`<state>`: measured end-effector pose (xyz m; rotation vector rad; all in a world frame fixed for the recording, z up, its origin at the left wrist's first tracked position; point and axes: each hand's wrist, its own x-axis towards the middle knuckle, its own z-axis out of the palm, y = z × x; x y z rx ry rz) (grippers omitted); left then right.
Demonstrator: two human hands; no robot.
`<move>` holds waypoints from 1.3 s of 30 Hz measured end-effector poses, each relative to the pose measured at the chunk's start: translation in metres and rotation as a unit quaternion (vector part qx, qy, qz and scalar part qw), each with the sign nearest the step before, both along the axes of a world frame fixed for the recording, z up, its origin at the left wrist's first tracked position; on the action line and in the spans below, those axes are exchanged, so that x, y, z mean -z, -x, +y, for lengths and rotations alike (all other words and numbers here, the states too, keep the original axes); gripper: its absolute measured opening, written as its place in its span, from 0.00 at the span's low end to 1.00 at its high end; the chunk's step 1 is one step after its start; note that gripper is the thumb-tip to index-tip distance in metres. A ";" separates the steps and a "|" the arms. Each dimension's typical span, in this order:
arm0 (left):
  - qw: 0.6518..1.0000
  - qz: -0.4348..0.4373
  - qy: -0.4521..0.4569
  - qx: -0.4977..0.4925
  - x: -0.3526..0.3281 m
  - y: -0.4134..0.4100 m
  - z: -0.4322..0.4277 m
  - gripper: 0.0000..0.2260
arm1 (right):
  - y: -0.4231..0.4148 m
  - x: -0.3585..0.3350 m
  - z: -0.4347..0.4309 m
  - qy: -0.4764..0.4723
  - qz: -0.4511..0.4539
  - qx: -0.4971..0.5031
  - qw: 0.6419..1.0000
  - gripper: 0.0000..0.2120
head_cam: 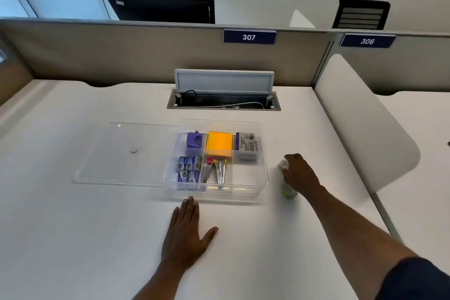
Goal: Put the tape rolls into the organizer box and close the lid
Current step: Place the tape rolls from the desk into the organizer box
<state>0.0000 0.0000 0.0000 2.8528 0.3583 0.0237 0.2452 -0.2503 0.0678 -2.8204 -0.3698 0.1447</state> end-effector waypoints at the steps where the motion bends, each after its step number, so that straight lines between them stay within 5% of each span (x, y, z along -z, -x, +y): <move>1: 1.000 -0.007 0.007 0.004 0.001 0.000 -0.001 0.40 | -0.004 0.002 0.000 0.020 0.019 -0.014 1.000 0.22; 4: 1.000 0.014 -0.002 -0.003 -0.004 0.001 -0.007 0.40 | -0.009 0.001 0.001 0.088 0.066 -0.033 0.993 0.26; 13: 1.000 0.016 -0.004 0.000 0.000 0.003 -0.001 0.41 | -0.021 0.013 0.019 0.143 0.025 -0.051 0.988 0.15; 21: 1.000 0.023 -0.010 0.000 0.004 -0.002 0.001 0.42 | -0.022 -0.032 0.079 -0.087 -0.096 0.009 0.992 0.19; 29: 1.000 0.026 -0.005 -0.002 0.002 0.003 -0.001 0.42 | 0.009 -0.035 0.114 -0.054 0.010 -0.122 0.991 0.21; 39: 1.000 0.016 0.003 -0.004 0.004 0.003 -0.004 0.43 | 0.024 -0.009 0.106 -0.015 0.060 -0.157 0.986 0.20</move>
